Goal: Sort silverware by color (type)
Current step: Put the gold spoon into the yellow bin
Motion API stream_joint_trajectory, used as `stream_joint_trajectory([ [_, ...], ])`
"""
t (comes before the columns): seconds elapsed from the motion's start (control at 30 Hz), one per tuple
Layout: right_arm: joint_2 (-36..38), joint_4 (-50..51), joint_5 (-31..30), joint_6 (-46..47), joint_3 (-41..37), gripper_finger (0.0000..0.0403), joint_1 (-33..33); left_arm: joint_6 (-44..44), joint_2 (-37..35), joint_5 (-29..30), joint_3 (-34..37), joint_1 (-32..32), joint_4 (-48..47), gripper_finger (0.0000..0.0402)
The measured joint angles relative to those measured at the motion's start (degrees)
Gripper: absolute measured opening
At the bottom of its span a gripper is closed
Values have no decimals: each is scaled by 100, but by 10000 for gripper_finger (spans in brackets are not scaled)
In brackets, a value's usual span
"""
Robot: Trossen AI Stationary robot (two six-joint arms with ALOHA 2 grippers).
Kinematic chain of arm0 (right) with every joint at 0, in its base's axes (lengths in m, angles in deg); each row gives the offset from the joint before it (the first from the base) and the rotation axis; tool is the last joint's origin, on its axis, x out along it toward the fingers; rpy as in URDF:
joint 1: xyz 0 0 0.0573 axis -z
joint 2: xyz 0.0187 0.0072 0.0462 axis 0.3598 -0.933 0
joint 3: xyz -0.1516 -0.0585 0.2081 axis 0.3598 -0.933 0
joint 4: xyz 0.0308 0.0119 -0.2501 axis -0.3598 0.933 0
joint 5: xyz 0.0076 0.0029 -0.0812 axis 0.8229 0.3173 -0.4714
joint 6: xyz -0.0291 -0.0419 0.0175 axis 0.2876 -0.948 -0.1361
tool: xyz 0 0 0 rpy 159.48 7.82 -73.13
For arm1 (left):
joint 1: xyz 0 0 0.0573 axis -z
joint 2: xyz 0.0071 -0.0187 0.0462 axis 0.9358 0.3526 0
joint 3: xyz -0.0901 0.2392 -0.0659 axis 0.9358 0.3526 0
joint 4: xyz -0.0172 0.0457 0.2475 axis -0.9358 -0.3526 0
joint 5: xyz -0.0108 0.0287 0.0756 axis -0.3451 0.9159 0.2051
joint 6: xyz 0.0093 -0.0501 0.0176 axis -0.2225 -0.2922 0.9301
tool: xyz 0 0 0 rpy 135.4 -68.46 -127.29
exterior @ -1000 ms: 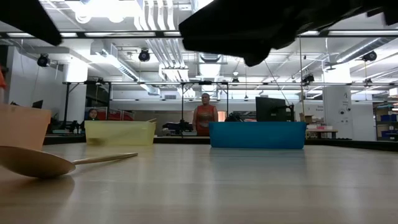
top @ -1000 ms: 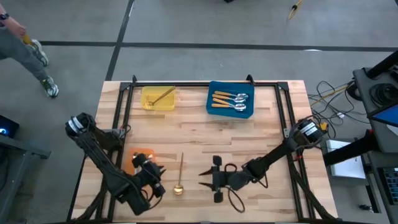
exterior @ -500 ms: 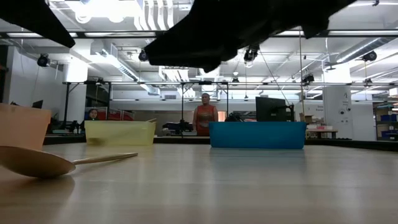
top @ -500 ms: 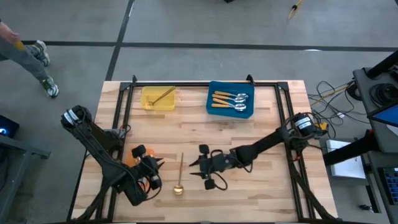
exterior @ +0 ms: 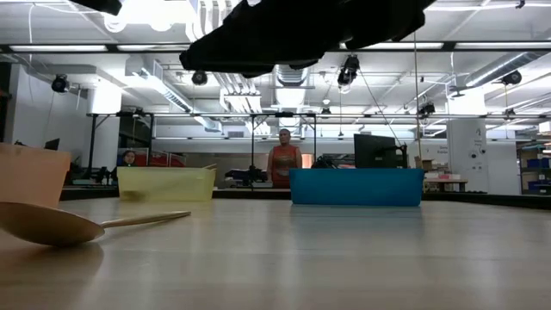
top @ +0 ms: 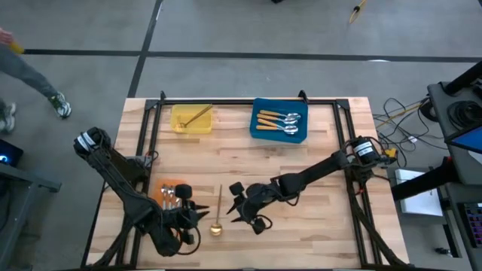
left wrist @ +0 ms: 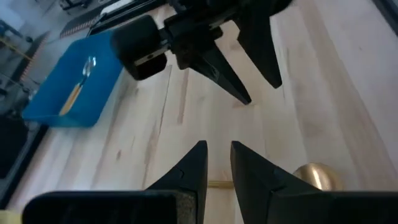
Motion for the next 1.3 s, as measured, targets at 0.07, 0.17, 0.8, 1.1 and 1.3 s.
stream_joint_trajectory([
  [0.07,0,-1,142,-41,15,134,59,171,-11,-15,0,-22,-4,52],
  [0.17,0,-2,172,-89,24,135,138,329,-94,-18,2,-100,-30,52],
  [0.8,-22,-634,220,-347,158,131,589,2186,-2429,-491,2396,-1445,2910,52],
  [1.1,-22,-659,484,-497,322,125,748,3419,-3461,-1729,3652,-2751,5031,52],
  [1.3,-138,-969,504,-526,326,123,870,3610,-3730,-2088,3830,-3361,5225,52],
])
